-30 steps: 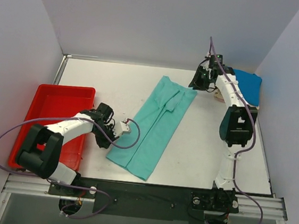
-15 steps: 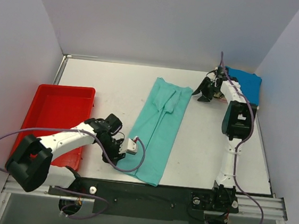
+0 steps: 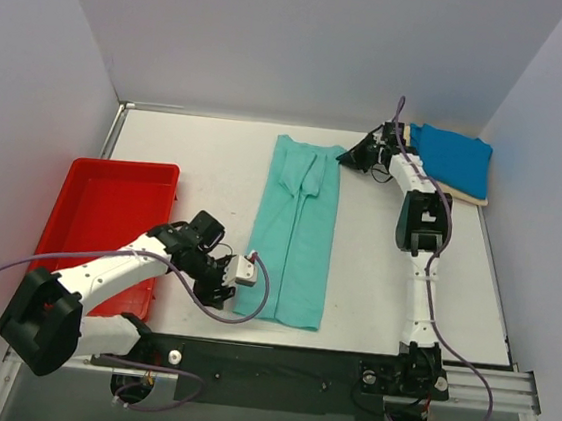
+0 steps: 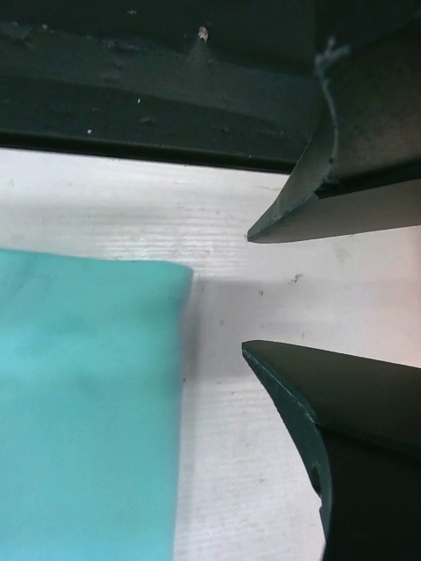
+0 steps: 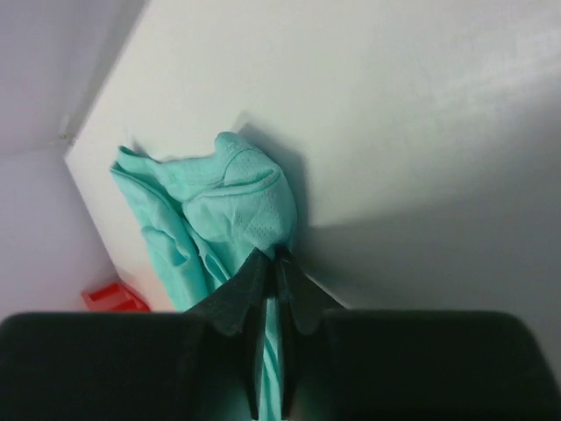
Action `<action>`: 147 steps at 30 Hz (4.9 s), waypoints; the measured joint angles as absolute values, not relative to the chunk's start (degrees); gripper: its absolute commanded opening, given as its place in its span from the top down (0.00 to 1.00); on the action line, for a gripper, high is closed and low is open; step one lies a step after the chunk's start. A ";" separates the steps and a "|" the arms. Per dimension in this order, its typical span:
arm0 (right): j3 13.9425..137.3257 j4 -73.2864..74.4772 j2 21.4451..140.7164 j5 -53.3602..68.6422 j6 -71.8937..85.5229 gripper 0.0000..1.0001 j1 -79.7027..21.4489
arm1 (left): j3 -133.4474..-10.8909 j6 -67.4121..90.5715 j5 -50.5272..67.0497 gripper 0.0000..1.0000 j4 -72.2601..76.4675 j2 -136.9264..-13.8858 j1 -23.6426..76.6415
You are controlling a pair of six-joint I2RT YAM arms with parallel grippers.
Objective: Fold and stack the t-shirts
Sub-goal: Rotate the tshirt 90 degrees, then grab the bottom of the folded rectangular tshirt with both arms, then fold the folded rectangular tshirt in 1/3 of the way
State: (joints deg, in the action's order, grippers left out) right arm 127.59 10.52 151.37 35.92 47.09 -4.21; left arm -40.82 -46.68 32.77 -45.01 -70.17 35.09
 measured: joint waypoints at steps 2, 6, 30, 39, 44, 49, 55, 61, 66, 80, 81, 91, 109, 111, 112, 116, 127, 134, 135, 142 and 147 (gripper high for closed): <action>130.72 6.85 154.08 35.44 50.13 0.52 -4.49 | -40.27 -46.52 32.45 0.39 -42.94 -70.15 35.14; 136.44 0.91 157.05 36.07 53.47 0.22 -4.93 | -39.09 -46.09 30.72 0.37 -39.29 -70.15 35.70; 41.34 12.16 55.68 49.60 -31.57 0.02 -20.88 | -32.67 -63.86 35.22 0.32 -25.76 -65.65 42.68; 35.64 28.97 49.60 35.20 -50.57 0.18 -41.41 | -42.44 -74.81 35.44 0.34 -33.32 -78.85 42.54; 34.09 28.99 58.37 26.11 -58.04 0.23 -45.47 | -44.93 -76.25 35.46 0.35 -35.05 -82.54 42.57; 32.84 25.41 64.18 22.35 -62.65 0.35 -47.03 | -44.93 -76.14 35.31 0.39 -35.79 -82.94 42.83; 32.64 20.53 72.18 20.08 -64.55 0.44 -50.09 | -44.93 -71.85 33.26 0.39 -33.61 -85.38 44.16; 33.85 19.88 74.70 19.53 -64.82 0.85 -52.31 | -45.28 -68.84 30.09 0.60 -32.32 -87.90 47.48; 34.81 19.25 76.42 18.33 -64.79 1.00 -53.45 | -45.45 -67.42 29.30 0.96 -30.35 -88.27 48.16; 34.96 25.02 66.11 17.45 -53.39 1.00 -59.29 | -39.29 -61.23 36.01 1.00 -37.15 -67.05 48.01; 35.11 25.21 65.58 17.43 -52.38 1.00 -59.02 | -39.35 -60.55 36.60 1.00 -37.34 -66.52 47.64; 46.48 23.88 71.20 21.63 -49.50 1.00 -43.97 | -53.71 -49.95 39.00 1.00 -37.63 -79.64 30.79; 70.11 25.71 92.47 18.39 -48.42 1.00 -31.31 | -72.31 -43.92 37.23 1.00 -33.12 -95.48 22.92; 71.29 28.69 92.44 19.16 -47.72 1.00 -31.31 | -73.12 -43.97 37.30 1.00 -32.97 -95.81 22.92; 71.46 30.11 92.36 19.81 -47.16 1.00 -31.35 | -73.28 -44.10 37.34 1.00 -32.95 -95.83 22.92; 71.42 34.33 92.09 22.26 -45.82 1.00 -31.48 | -73.45 -44.38 37.58 1.00 -32.93 -96.31 23.16; 83.55 38.24 104.05 23.35 -47.27 1.00 -29.26 | -74.50 -42.04 33.36 1.00 -29.80 -100.20 22.15; 87.72 39.40 109.62 22.55 -47.59 1.00 -28.73 | -75.26 -41.06 31.38 1.00 -27.92 -103.63 22.00; 88.38 39.55 110.26 22.46 -47.59 1.00 -28.56 | -75.48 -40.99 31.24 1.00 -27.66 -104.25 21.93; 92.25 39.51 113.08 21.80 -46.15 0.72 -27.16 | -75.68 -41.15 30.59 0.74 -26.26 -106.96 21.43; 94.21 35.90 115.44 18.85 -42.61 0.69 -26.22 | -75.79 -40.93 29.61 0.51 -25.52 -108.36 21.41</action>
State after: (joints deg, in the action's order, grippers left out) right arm 94.21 35.90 115.44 18.85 -42.61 -26.22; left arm -75.79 -40.93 29.61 -25.52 -108.36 21.41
